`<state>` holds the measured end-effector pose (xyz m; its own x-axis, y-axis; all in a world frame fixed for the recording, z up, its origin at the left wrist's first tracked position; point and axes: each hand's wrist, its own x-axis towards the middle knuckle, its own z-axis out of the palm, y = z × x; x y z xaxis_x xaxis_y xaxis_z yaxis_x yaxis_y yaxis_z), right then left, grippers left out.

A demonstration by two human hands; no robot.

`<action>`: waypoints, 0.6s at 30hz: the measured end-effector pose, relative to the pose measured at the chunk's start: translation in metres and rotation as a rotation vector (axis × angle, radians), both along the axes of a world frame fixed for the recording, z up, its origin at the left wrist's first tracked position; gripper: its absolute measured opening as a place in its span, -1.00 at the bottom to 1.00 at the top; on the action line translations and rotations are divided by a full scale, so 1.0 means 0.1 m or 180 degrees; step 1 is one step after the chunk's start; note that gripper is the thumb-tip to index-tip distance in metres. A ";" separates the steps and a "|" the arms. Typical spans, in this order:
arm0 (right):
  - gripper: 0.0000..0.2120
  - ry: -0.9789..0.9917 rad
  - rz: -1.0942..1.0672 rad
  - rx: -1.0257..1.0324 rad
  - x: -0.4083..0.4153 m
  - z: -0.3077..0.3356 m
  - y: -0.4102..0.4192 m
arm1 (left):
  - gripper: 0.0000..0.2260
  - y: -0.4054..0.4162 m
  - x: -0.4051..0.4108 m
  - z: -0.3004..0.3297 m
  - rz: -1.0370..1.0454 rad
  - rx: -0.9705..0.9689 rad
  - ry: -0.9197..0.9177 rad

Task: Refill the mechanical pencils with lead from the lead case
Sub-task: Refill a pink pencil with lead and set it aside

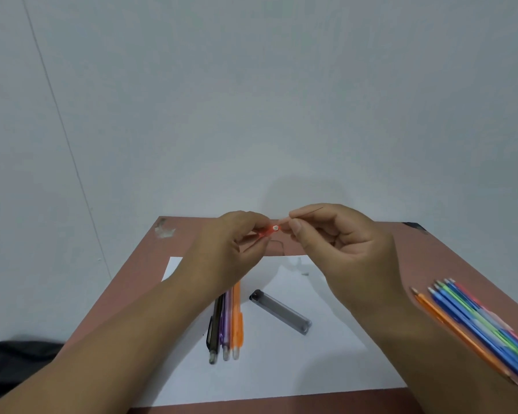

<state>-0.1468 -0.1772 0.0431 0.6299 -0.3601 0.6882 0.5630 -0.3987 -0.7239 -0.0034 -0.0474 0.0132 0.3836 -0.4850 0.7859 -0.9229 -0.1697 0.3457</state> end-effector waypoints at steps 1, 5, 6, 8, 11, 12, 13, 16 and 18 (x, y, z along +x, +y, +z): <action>-0.89 -0.0028 -0.0002 -0.0032 0.01 0.00 0.00 | -0.84 0.00 0.01 0.00 -0.0010 -0.0032 -0.0006; -0.91 -0.0056 -0.0006 -0.0097 0.03 -0.02 0.00 | -0.77 0.02 0.03 0.00 -0.0068 -0.0077 -0.0074; -0.91 -0.0072 -0.0009 -0.0129 0.03 -0.03 0.00 | -0.77 0.02 0.04 0.00 -0.0074 -0.0070 -0.0099; -0.90 -0.0110 0.0013 -0.0200 0.04 -0.04 0.00 | -0.80 0.02 0.04 0.00 -0.0073 -0.0073 -0.0148; -0.85 -0.0133 0.0040 -0.0294 0.04 -0.04 -0.01 | -0.79 0.02 0.04 0.00 -0.0069 -0.0113 -0.0195; -0.84 -0.0136 0.0039 -0.0314 0.04 -0.04 -0.01 | -0.79 0.02 0.04 0.01 -0.0065 -0.0127 -0.0208; -0.84 -0.0145 0.0029 -0.0332 0.04 -0.04 -0.02 | -0.79 0.03 0.04 0.01 -0.0060 -0.0145 -0.0231; -0.91 -0.0185 -0.0003 -0.0295 0.04 -0.03 -0.02 | -0.78 0.02 0.03 0.02 -0.0058 -0.0203 -0.0267; -0.92 -0.0188 -0.0017 -0.0229 0.03 -0.03 -0.02 | -0.78 0.02 0.03 0.02 -0.0067 -0.0213 -0.0266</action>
